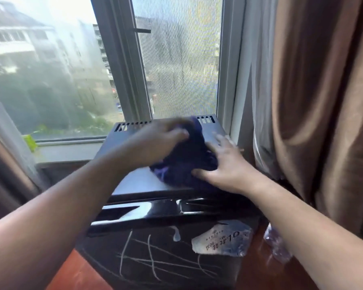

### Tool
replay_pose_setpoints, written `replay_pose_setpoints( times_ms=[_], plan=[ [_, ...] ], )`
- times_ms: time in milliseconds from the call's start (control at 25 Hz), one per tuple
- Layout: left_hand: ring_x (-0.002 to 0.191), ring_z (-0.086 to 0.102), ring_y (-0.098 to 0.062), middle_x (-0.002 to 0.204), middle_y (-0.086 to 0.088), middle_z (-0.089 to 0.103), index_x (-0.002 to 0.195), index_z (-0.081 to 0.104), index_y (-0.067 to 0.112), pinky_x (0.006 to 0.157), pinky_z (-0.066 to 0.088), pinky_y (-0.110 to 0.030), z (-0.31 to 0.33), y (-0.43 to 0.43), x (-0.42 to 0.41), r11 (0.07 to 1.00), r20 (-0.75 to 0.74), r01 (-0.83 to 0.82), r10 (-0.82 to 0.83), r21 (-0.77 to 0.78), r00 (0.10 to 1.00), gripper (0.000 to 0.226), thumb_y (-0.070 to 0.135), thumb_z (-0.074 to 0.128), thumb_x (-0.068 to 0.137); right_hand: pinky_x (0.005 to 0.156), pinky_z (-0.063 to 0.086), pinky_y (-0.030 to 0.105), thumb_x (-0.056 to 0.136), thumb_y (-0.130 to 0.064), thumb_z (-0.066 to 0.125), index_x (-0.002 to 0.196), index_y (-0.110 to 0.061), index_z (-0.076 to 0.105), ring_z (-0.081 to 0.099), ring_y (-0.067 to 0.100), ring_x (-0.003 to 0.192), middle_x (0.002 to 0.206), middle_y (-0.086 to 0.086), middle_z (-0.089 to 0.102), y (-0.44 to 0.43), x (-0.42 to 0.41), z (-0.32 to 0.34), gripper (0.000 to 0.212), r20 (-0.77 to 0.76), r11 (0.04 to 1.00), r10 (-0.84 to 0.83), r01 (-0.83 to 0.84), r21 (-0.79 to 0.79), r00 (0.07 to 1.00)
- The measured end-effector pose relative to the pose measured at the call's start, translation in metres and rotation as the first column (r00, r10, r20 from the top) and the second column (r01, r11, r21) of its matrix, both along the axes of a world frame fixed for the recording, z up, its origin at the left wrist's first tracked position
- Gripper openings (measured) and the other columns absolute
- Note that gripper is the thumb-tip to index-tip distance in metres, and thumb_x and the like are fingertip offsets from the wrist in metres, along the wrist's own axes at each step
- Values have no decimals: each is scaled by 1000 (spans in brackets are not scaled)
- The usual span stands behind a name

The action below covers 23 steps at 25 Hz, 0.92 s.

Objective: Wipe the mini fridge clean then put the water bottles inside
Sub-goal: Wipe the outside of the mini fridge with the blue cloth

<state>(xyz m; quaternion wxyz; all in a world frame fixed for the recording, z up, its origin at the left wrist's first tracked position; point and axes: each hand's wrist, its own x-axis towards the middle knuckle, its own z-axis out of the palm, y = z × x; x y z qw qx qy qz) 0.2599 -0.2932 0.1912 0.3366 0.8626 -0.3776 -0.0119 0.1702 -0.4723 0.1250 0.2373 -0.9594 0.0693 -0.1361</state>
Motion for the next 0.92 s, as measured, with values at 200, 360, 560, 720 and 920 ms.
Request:
replay_pose_setpoints(
  times_ms=[200, 360, 560, 720, 920],
  plan=[
    [159, -10, -20, 173, 6, -4, 157, -8, 53, 129, 7, -50, -55, -9, -5, 897, 116, 141, -207, 420, 971, 104, 84, 53, 78, 123, 8, 18, 78, -46, 71, 153, -54, 19, 6, -1, 155, 165, -18, 19, -53, -37, 10, 92, -92, 989, 149, -147, 31, 985],
    [160, 3, -18, 173, 4, 3, 162, -1, 37, 128, 13, -43, -61, -22, 15, 891, 200, 170, -274, 421, 941, 98, 70, 54, 89, 126, 0, 24, 82, -59, 60, 145, -67, -9, -11, -9, 152, 166, -25, -4, -51, -6, 13, 94, -224, 948, 272, -300, -104, 936],
    [158, 10, -11, 172, 8, 10, 164, 14, 26, 128, 10, -27, -58, -14, 97, 884, 162, 204, -295, 420, 942, 81, 49, 57, 99, 118, 8, 8, 95, -41, 63, 160, -45, 4, 12, -7, 151, 164, -23, 14, -34, 70, 15, 88, -259, 964, 250, -266, -28, 933],
    [157, 18, -18, 171, 3, 18, 163, 20, 25, 127, 13, -29, -61, -14, 184, 912, 150, 123, -195, 390, 969, 77, 41, 60, 100, 120, 24, 25, 97, -39, 60, 163, -36, 5, 33, 16, 151, 167, -5, 29, -23, 169, 17, 86, -285, 969, 218, -241, -47, 933],
    [151, 33, -23, 163, -3, 36, 161, 28, 19, 123, 22, -30, -58, -38, 264, 927, 114, 70, -120, 369, 986, 73, 30, 64, 99, 119, 23, 25, 99, -28, 58, 164, -21, 5, 34, 22, 151, 167, 6, 30, -30, 263, 18, 84, -302, 977, 156, -192, -94, 941]
  ],
)
